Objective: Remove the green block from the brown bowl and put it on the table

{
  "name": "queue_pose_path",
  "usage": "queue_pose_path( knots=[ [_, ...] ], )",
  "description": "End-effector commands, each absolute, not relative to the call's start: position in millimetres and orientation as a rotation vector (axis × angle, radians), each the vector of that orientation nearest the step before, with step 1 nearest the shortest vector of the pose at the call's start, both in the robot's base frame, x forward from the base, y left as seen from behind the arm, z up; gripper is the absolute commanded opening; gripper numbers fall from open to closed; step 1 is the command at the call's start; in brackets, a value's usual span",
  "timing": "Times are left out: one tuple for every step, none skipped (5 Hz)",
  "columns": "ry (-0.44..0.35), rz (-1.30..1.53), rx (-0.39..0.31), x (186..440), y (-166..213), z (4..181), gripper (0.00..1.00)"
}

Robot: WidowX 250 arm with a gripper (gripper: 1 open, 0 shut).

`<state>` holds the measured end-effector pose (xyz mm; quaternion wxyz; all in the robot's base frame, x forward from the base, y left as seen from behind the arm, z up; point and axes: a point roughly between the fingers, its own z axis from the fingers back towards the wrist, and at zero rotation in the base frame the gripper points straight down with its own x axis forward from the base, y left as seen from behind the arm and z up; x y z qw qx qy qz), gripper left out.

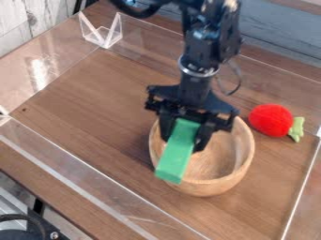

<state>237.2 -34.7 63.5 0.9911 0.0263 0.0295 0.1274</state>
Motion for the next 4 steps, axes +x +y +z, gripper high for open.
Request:
queue_pose_path(
  knots=[
    [0.0,0.24,0.051,239,-23,74.7,0.0],
    [0.002,0.229,0.054,241,-12,72.7,0.0],
    [-0.01,0.217,0.059,248,10,74.9,0.0],
    [-0.025,0.217,0.056,253,51,77.0,0.0]
  ],
)
